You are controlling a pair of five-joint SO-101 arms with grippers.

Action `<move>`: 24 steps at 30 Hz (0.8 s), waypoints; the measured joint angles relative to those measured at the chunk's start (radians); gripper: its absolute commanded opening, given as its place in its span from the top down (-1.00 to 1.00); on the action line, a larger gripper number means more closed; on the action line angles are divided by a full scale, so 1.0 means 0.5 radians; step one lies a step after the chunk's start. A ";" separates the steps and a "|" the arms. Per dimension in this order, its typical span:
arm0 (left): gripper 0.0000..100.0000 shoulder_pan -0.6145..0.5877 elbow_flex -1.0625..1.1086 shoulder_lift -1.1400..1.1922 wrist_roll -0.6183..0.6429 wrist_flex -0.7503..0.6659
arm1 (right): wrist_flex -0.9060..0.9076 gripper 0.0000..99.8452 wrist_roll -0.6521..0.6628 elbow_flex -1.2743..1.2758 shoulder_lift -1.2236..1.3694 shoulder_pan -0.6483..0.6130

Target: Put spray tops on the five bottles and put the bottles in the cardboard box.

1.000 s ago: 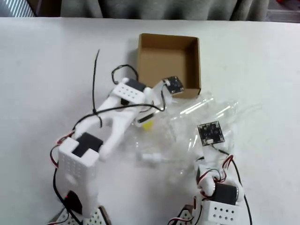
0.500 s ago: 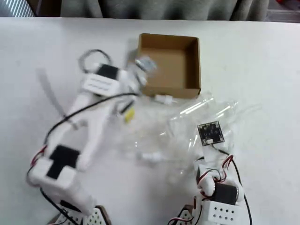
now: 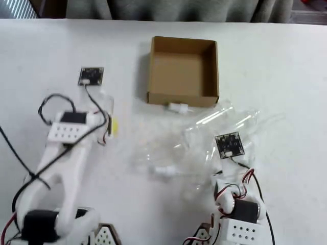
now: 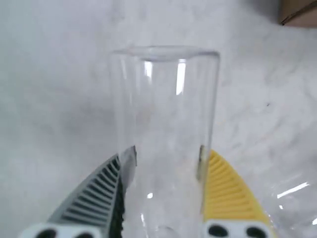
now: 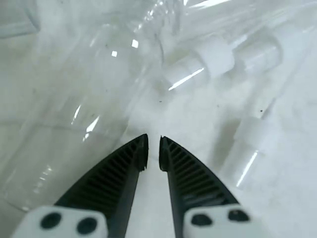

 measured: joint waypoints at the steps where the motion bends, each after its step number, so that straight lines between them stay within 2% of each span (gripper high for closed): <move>1: 0.96 0.000 0.083 -0.049 0.000 -0.055 | 0.000 0.95 0.000 0.000 0.000 0.000; 3: 0.90 0.000 0.224 -0.123 0.000 -0.169 | 0.000 0.95 0.000 0.000 0.000 0.000; 8: 0.48 -0.021 0.414 -0.193 0.000 -0.310 | 0.000 0.95 0.000 0.000 0.000 0.000; 10: 0.37 -0.028 0.460 -0.193 0.000 -0.322 | 0.000 0.95 0.000 0.000 0.000 0.000; 21: 0.35 -0.092 0.500 -0.212 -0.006 -0.322 | 0.000 0.95 0.000 0.000 0.000 0.000; 24: 0.36 -0.160 0.451 -0.212 -0.101 -0.279 | 0.000 0.95 0.000 0.000 0.000 0.003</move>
